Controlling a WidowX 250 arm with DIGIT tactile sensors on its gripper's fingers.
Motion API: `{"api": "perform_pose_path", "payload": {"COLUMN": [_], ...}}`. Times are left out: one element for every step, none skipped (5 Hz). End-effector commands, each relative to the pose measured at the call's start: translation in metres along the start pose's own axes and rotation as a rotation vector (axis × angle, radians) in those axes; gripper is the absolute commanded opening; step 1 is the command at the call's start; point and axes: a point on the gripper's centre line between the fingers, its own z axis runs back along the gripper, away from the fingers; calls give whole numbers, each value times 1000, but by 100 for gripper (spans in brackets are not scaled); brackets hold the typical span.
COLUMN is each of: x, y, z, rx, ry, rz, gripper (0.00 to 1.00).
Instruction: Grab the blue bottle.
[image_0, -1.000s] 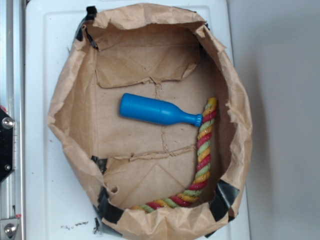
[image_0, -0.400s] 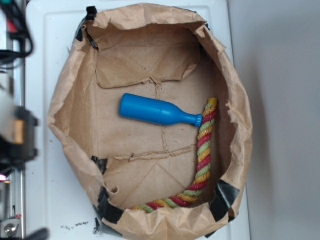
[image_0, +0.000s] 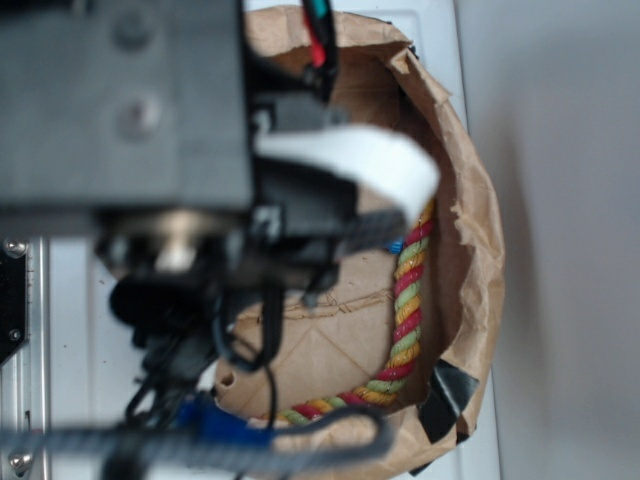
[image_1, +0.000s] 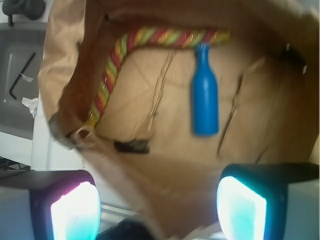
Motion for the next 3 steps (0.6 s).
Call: {"api": "perform_pose_path", "payload": {"x": [26,23,23], "y": [46,67,67], "z": [-12,-42,-42], "rx": [20,19,19], "ry": [-139,-123,-123], "rz": [-170,-152,-152], "gripper": [100,100,100]}}
